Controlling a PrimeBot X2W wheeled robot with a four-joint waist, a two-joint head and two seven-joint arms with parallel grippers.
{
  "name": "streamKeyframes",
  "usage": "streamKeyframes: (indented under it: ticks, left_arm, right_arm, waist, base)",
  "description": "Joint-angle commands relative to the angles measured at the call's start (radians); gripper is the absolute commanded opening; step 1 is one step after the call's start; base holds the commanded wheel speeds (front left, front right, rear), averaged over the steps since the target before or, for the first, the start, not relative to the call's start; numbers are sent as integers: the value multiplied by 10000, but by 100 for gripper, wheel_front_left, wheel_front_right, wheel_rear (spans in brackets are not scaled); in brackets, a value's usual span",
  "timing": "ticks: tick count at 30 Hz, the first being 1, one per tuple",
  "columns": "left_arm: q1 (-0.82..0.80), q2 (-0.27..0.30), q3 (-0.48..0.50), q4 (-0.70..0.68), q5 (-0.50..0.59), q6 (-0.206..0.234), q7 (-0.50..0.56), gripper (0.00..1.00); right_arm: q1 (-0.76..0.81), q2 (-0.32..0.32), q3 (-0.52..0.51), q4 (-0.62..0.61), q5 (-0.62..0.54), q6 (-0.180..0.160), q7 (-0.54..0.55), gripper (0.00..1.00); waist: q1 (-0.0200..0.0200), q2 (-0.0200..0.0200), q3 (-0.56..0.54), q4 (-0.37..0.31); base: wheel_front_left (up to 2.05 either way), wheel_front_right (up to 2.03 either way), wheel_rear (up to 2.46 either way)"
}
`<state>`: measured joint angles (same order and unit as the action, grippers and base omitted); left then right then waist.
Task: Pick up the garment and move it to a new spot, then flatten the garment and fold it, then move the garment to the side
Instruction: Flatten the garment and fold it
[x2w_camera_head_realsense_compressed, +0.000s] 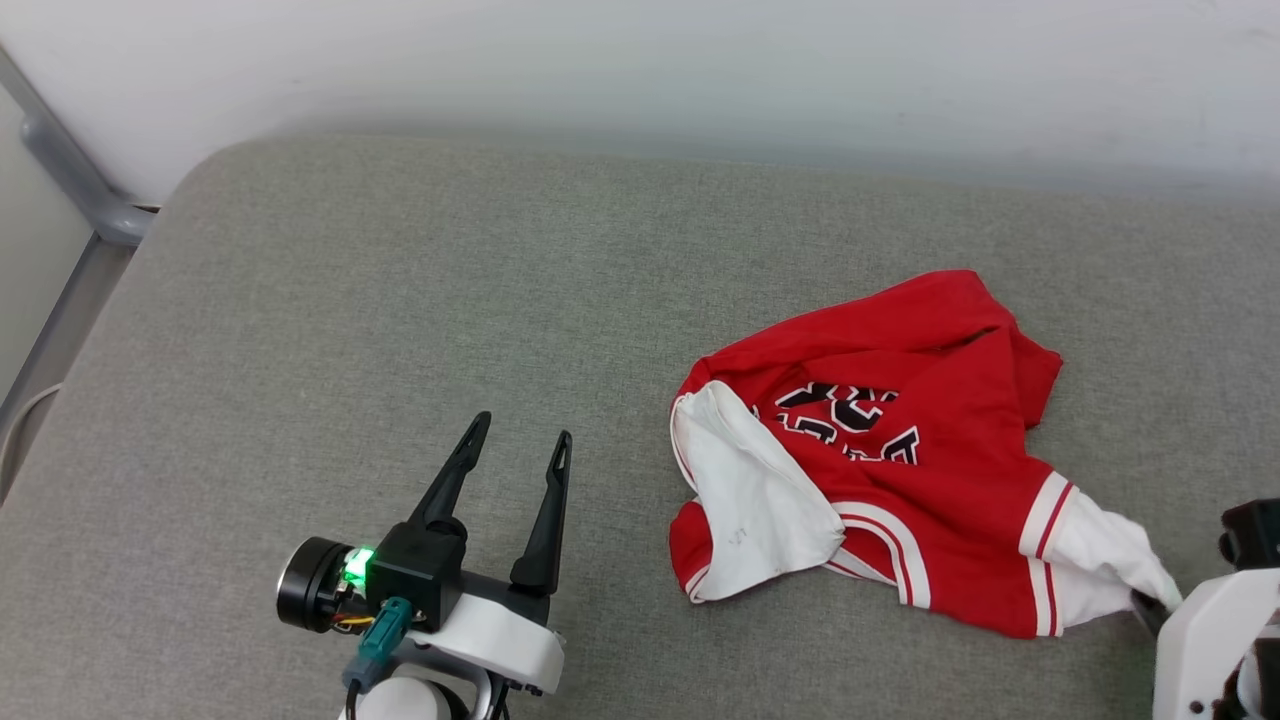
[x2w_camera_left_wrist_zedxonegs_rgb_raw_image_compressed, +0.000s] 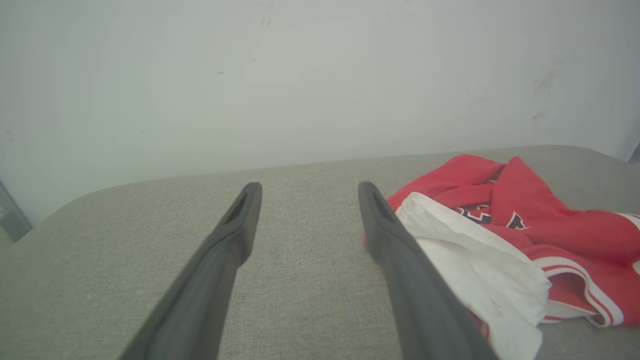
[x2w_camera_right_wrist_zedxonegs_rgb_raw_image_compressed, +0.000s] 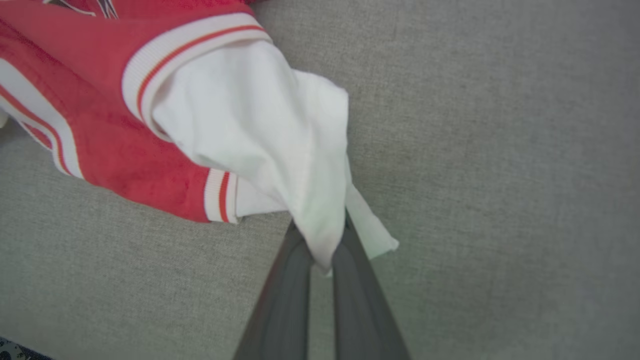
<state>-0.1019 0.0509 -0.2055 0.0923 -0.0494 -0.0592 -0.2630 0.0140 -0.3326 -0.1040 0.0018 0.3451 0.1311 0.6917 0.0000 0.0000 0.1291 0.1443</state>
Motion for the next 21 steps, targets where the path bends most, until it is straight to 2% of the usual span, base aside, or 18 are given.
streamKeyframes:
  ticks: [1,2,3,5,9,15,21]
  left_arm:
    - [-19,-10,9,4,-17,-17,-27,100]
    - [-34,-10,16,12,-23,-18,-27,100]
    - [-37,-12,24,19,-24,-20,-27,100]
    - [-10,-12,51,43,-74,-18,-27,100]
    - [-3,-10,67,-1,-75,-72,-27,100]
    - [146,-9,162,84,-1017,42,-27,100]
    - [226,-11,63,87,-1106,51,-27,100]
  right_arm:
    - [-88,76,25,52,53,-7,-89,0]
    - [-198,94,-4,218,-51,-7,-400,45]
    - [-286,222,-160,430,-81,-11,-621,100]
    - [-357,409,-62,706,-67,-5,-1039,100]
    - [-617,289,144,632,122,-7,-2391,100]
    - [-507,490,245,162,153,-7,-4790,100]
    - [36,1312,402,-414,-422,-8,-6662,100]
  waist:
    - [0,0,0,17]
    - [0,0,-2,36]
    - [0,0,-12,46]
    - [0,0,-47,77]
    - [0,0,-146,73]
    - [0,0,-526,-24]
    - [0,0,-794,-93]
  base:
    - [0,0,0]
    - [0,0,0]
    - [0,0,0]
    - [0,0,0]
    - [0,0,0]
    - [0,0,0]
    - [0,0,0]
